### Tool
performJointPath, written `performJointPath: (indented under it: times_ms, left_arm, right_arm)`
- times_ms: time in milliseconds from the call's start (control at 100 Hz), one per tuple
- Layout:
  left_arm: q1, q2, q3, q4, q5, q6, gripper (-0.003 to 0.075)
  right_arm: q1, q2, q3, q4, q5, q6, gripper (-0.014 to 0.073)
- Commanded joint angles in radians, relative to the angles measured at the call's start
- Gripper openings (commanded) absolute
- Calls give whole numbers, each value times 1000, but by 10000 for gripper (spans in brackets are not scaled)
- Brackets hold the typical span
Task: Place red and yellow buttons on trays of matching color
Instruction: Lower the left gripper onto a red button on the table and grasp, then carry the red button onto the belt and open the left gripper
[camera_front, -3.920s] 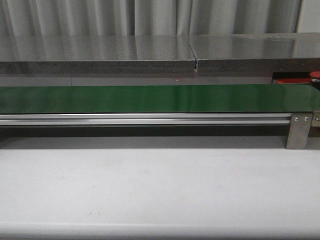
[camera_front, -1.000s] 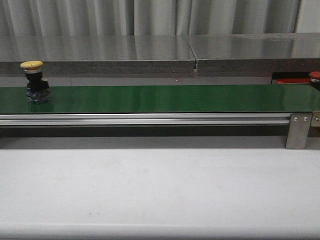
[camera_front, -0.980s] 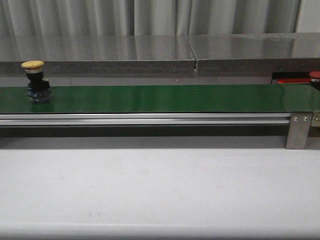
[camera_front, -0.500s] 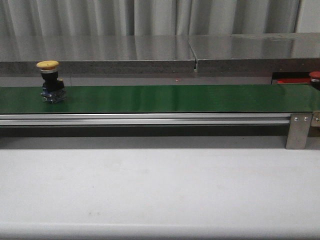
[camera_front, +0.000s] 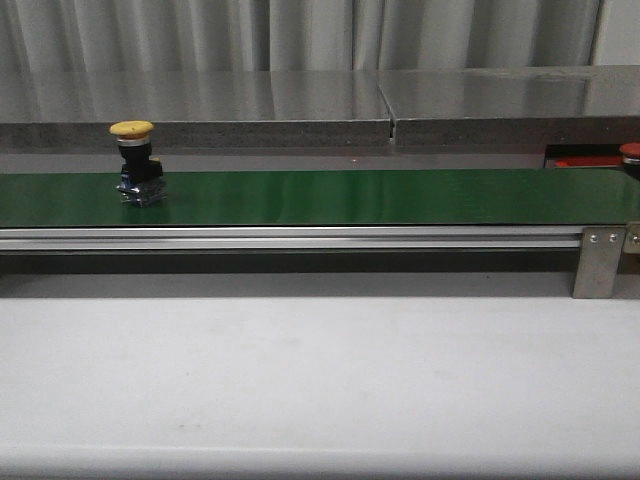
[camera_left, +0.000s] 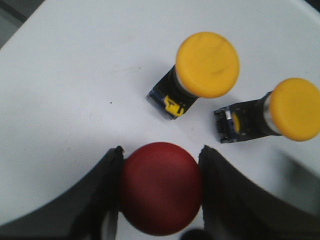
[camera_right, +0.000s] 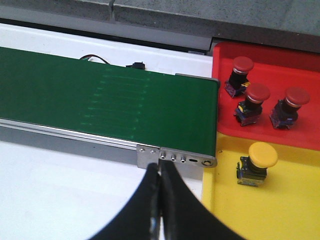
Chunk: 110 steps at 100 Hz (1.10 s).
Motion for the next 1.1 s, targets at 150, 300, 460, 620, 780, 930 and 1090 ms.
performJointPath:
  times_ms: [150,300,460,620,780,930,1090]
  left_arm:
    - [-10,-224,-34,-48,33,3,62]
    - [-38,-315,-26,-52,91,3,62]
    - [-101,-377,20,-53,100,4,62]
    - [-177,-387,85,-48,96,9,62]
    - [-254,-383,177,-45,36,34,62]
    - [-298,-383,249,-34,-14,37,62]
    - [-321,-381,277,-29,-26,88,73]
  right_arm:
    - [2,-6,-27,26,-53,-9,-67]
    - [2,-6,-27,26,-53,-9,-67]
    - [2,-6,-27,26,-53,-9,-67]
    - [2,-6,-27,26,-53,-9,-67]
    - [2,-6,-27,26,-53,-9,-67]
    - [2,-6,-27,26,-53,-9,-67]
    - [2,-6,-27,26,-53,-9,-67]
